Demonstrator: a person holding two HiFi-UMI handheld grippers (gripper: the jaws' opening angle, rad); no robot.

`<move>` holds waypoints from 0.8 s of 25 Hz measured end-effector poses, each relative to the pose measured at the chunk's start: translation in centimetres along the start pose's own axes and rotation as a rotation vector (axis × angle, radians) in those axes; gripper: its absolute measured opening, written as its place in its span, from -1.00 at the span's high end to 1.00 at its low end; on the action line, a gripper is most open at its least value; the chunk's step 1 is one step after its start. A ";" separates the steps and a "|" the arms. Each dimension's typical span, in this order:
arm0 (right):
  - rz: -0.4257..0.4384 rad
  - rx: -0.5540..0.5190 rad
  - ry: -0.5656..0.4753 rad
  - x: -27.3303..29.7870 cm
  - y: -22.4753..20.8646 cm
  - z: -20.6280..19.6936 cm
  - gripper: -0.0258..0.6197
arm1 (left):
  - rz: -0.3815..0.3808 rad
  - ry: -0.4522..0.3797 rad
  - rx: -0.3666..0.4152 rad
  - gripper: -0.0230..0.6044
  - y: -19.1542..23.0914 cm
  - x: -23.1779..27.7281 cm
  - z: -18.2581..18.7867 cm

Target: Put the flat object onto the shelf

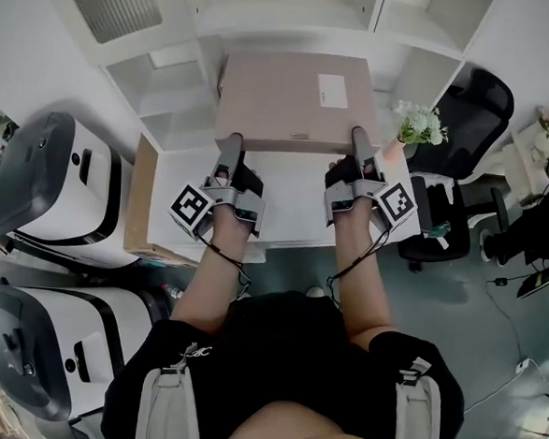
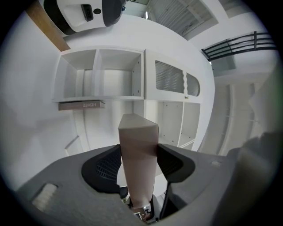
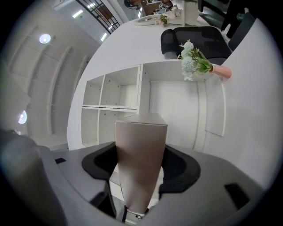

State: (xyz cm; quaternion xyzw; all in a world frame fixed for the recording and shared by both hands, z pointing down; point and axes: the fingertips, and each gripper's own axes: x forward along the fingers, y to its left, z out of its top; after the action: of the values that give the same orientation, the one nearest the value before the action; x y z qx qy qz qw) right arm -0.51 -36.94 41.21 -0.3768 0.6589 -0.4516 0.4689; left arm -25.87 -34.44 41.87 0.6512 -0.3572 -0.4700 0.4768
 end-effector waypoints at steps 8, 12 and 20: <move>0.052 0.002 -0.012 -0.5 2.4 1.0 0.04 | -0.071 0.004 0.052 0.10 -3.3 0.6 -0.7; 0.070 -0.010 -0.006 -0.7 3.4 1.7 0.04 | -0.091 0.000 0.058 0.10 -4.2 0.6 -1.3; 0.110 -0.030 0.030 0.3 5.6 1.1 0.04 | -0.128 -0.025 0.061 0.10 -6.0 0.1 -0.5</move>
State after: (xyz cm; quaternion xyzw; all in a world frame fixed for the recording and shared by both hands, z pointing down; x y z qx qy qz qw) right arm 0.06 -35.72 35.69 -0.3401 0.6925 -0.4206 0.4773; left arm -25.26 -32.69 36.15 0.6811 -0.3350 -0.4964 0.4212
